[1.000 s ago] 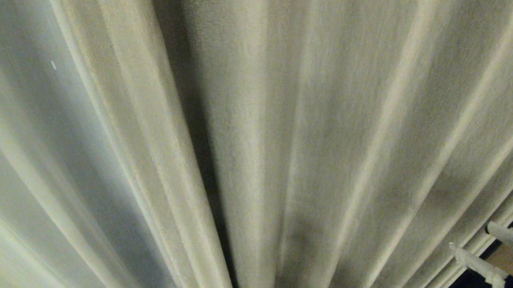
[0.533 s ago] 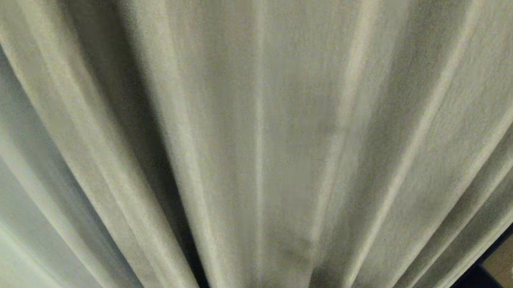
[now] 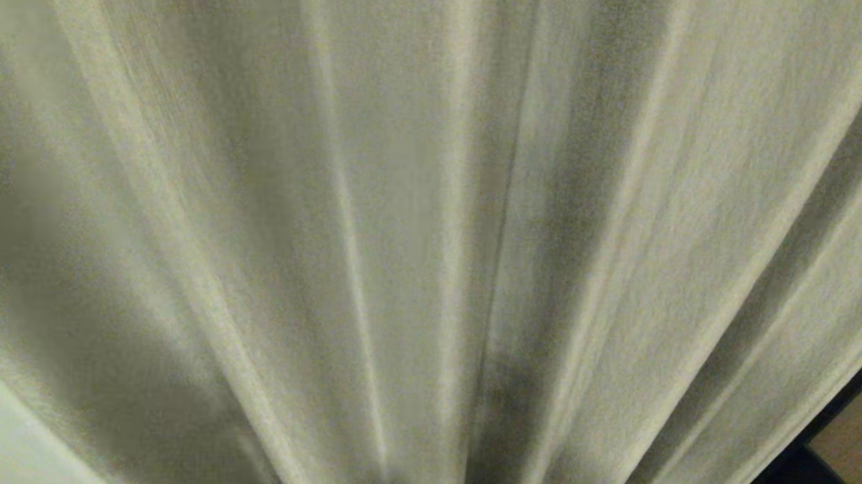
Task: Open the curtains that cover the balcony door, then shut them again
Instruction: Close the outer curtains on both sides
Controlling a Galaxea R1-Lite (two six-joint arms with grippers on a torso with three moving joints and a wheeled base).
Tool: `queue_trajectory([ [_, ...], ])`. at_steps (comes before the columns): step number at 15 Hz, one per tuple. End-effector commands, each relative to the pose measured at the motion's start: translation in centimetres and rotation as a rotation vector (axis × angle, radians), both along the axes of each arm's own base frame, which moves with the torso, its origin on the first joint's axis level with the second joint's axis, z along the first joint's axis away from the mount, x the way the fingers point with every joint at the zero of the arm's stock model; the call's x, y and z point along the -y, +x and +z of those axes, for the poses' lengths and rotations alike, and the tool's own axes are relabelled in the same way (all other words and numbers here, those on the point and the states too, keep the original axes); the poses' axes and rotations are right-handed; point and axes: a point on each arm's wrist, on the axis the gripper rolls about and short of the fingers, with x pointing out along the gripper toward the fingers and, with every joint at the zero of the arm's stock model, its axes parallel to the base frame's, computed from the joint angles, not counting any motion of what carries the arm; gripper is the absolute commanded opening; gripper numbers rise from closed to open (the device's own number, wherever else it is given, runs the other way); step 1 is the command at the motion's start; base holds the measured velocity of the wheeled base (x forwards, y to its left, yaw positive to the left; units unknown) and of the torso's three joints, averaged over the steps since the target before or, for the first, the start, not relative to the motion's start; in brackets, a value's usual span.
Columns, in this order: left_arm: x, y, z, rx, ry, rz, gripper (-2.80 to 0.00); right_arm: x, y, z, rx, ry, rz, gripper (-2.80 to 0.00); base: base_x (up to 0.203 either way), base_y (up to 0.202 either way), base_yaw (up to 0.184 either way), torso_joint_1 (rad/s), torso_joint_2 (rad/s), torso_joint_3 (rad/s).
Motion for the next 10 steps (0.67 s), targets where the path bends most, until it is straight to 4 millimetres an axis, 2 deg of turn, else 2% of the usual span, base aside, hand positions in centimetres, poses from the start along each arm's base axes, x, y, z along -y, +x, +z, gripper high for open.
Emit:
queue_trajectory([
  [1,0.0,0.0,0.0,0.001,0.001,0.000,-2.80,0.0,-1.0,-0.6,0.053,0.006,0.000,-2.80,0.000,0.000,0.000,0.000,0.00,0.000],
  [5,0.0,0.0,0.0,0.001,-0.001,0.000,-2.80,-0.1,-2.6,-1.6,0.178,0.008,0.018,-2.80,0.000,0.000,0.000,0.000,0.00,0.000],
  [10,0.0,0.0,0.0,0.001,-0.001,0.000,-2.80,-0.1,-2.7,-1.8,0.179,0.038,0.019,-2.80,0.000,0.000,0.000,0.000,0.00,0.000],
])
